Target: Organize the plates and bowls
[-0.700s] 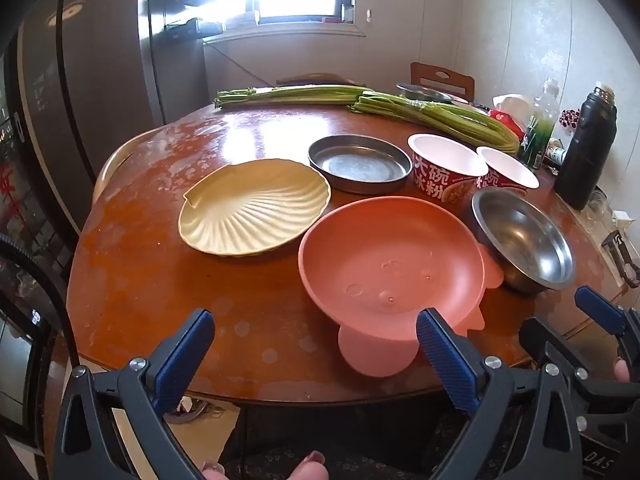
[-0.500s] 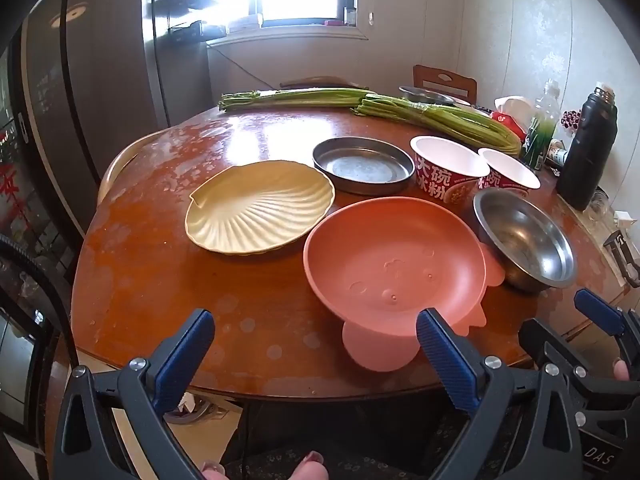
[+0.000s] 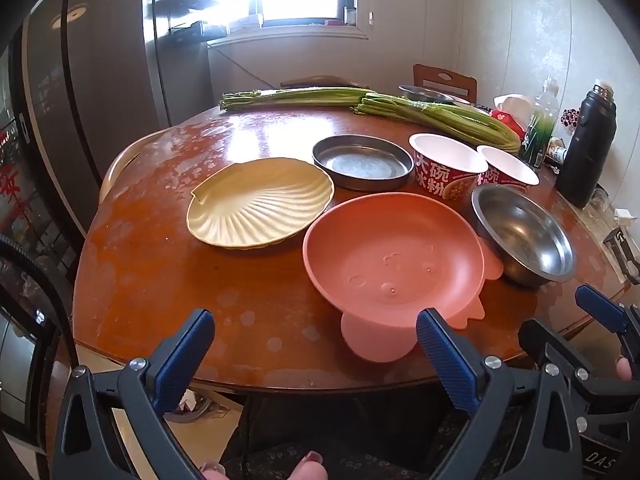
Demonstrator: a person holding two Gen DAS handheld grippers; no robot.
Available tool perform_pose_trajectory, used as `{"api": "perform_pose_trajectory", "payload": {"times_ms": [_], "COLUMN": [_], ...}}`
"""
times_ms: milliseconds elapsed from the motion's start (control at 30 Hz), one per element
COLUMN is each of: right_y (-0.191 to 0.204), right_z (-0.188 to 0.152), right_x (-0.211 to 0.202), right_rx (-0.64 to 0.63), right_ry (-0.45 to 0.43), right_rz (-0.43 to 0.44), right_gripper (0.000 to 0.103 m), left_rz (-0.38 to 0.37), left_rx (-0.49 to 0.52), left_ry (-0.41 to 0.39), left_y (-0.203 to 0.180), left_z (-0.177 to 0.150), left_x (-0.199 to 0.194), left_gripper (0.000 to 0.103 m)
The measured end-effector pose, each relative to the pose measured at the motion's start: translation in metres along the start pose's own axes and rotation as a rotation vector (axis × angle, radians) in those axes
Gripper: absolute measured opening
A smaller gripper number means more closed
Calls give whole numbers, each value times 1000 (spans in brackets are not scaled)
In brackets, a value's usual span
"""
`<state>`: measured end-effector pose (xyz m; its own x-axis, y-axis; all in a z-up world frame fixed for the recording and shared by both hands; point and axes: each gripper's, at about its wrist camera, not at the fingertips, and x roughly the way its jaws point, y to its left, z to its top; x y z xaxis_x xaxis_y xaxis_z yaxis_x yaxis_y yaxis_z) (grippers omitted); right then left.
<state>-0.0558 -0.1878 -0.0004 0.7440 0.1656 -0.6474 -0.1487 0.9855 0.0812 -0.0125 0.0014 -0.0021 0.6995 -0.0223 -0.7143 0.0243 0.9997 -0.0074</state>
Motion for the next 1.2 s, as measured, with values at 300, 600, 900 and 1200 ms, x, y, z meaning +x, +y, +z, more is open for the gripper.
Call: {"api": "perform_pose_trajectory", "payload": {"times_ms": [300, 600, 900, 1200], "right_y": [-1, -4, -3, 0], "right_z": [0, 1, 1, 0], "right_x": [0, 0, -2, -2], "right_rx": [2, 12, 9, -8], "right_ry": [2, 1, -4, -3], "right_rz": [-3, -9, -8, -3], "right_gripper": [95, 95, 95, 95], "left_rz": [7, 7, 9, 10], "left_rx": [-1, 2, 2, 4], "left_ry": [8, -2, -4, -2], "left_y": [-1, -1, -1, -2], "left_z": [0, -1, 0, -1], "left_x": [0, -2, -3, -4], "left_gripper": [101, 101, 101, 101]}}
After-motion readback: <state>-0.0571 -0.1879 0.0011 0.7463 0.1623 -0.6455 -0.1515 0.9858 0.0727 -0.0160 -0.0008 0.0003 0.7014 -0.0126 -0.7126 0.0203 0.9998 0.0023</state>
